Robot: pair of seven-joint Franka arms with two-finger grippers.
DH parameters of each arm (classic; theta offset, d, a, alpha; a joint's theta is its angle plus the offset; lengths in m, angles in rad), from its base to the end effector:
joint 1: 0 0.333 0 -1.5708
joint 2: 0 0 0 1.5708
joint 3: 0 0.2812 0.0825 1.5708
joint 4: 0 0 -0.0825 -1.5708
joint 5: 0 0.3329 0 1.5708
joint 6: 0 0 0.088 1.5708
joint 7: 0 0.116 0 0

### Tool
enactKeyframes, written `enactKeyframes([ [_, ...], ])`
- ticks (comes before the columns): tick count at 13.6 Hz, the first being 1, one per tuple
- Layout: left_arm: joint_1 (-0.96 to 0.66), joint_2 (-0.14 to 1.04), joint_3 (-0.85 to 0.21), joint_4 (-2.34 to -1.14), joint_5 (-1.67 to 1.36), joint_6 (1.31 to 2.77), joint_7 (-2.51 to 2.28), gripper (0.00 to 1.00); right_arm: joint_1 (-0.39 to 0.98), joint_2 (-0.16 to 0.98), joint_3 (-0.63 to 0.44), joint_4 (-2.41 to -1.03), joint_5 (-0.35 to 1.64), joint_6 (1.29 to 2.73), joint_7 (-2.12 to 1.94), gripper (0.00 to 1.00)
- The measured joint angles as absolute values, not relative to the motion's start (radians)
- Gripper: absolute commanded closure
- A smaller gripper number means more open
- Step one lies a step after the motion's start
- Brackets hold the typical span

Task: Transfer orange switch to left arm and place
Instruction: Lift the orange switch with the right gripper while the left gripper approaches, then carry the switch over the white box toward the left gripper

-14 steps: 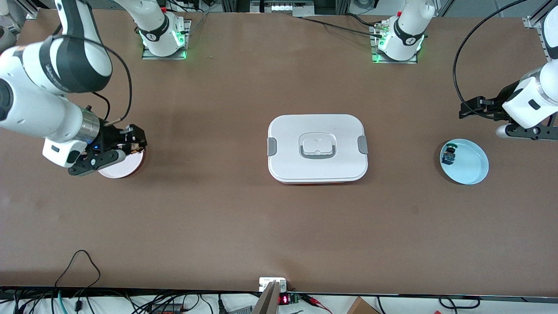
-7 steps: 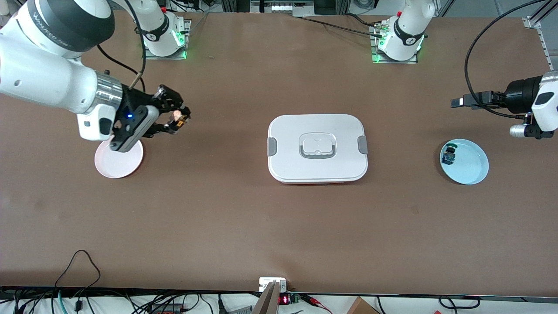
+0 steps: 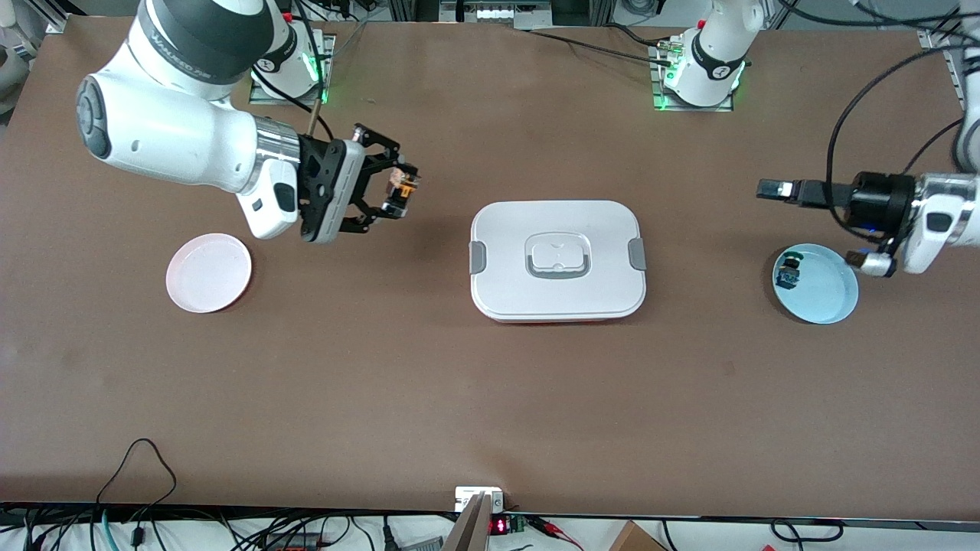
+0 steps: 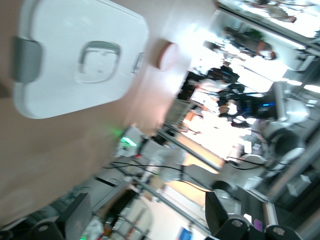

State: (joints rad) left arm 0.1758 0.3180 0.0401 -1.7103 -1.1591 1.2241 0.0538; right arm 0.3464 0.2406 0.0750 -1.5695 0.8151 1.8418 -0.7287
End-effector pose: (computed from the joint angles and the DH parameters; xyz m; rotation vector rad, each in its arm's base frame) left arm 0.5312 -0.0162 0.4307 1.7954 0.2198 -0.5886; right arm 0.5123 0.2953 0.5030 -2.0949 -1.0510 -0.1889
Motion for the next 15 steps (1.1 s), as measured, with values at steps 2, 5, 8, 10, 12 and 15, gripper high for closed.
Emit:
enactKeyframes([
  [2,0.148,0.367,0.017,-1.718,-1.261,1.237,0.053,0.00,0.351,0.245,0.075,-1.574,0.935,1.859,-0.775,1.00],
  [5,0.056,0.373,0.001,-1.721,-1.384,1.311,-0.027,0.00,0.385,0.256,0.076,-1.588,1.077,1.975,-0.933,1.00],
  [8,0.011,0.361,-0.049,-1.726,-1.456,1.425,-0.093,0.00,0.435,0.291,0.077,-1.606,1.214,2.056,-1.078,1.00],
  [10,0.011,0.336,-0.131,-1.737,-1.492,1.559,-0.146,0.00,0.450,0.314,0.078,-1.617,1.318,2.064,-1.186,1.00],
  [12,0.009,0.309,-0.215,-1.761,-1.520,1.692,-0.162,0.00,0.450,0.327,0.077,-1.620,1.431,2.065,-1.307,1.00],
  [15,0.006,0.295,-0.296,-1.782,-1.534,1.807,-0.176,0.00,0.451,0.338,0.076,-1.622,1.590,2.067,-1.495,1.00],
])
